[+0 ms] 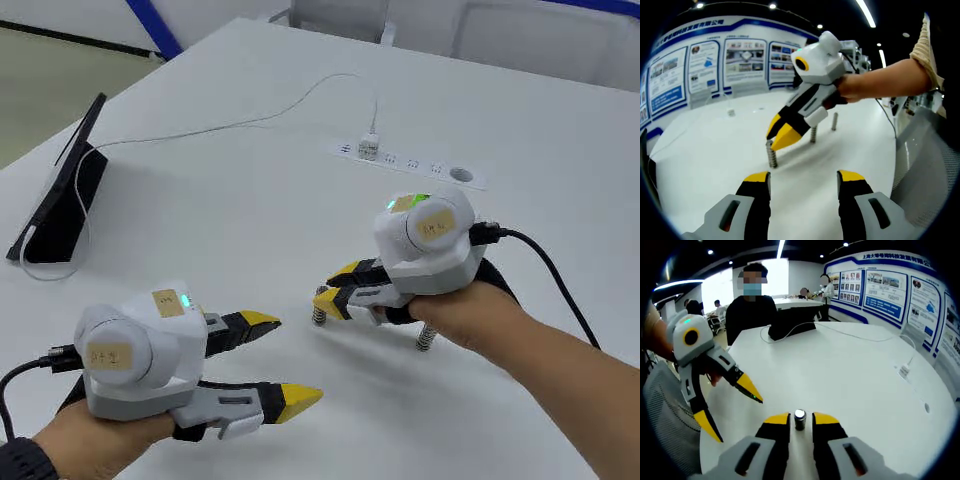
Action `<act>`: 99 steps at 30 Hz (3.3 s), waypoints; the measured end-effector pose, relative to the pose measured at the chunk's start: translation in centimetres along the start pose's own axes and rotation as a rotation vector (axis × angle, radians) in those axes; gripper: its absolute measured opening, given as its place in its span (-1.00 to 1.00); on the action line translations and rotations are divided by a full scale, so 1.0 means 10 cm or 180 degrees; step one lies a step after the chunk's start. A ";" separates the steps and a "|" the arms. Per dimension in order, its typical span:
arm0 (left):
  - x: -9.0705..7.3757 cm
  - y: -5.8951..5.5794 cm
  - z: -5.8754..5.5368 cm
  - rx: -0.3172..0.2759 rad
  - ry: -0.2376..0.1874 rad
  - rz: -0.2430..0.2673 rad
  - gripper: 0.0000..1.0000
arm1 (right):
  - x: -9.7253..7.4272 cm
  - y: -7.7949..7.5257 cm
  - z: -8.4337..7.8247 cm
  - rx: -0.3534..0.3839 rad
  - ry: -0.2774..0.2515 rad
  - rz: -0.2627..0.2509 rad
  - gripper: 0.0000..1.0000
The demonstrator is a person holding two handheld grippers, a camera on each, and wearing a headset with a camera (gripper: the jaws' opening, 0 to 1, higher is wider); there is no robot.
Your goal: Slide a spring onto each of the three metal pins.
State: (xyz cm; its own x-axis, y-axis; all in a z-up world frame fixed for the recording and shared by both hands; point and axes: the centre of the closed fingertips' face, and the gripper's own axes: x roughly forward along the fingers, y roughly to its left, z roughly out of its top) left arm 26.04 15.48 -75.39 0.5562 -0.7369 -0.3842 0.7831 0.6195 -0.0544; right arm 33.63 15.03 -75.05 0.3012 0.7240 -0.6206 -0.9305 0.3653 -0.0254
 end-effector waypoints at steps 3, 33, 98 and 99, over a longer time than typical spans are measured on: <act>0.00 0.00 0.01 0.0005 -0.0009 0.0005 0.09 | -0.06 0.02 -0.01 0.0002 -0.0027 -0.0020 -0.61; -0.01 -0.05 0.13 0.0076 -0.0028 0.0020 0.17 | -0.73 0.30 -0.05 0.0033 -0.0364 -0.0211 -0.53; 0.03 -0.14 0.08 0.0076 0.0035 0.0003 0.31 | -2.12 -0.08 -1.37 0.0720 -0.0375 -0.1291 -0.09; 0.03 -0.14 0.08 0.0076 0.0036 0.0002 0.31 | -2.13 -0.08 -1.37 0.0725 -0.0381 -0.1304 -0.06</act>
State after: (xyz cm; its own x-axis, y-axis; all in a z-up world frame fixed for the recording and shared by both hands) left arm 25.34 14.14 -74.71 0.5537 -0.7333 -0.3946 0.7892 0.6133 -0.0322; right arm 25.13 -8.75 -72.55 0.6676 0.5512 -0.5005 -0.6652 0.7436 -0.0683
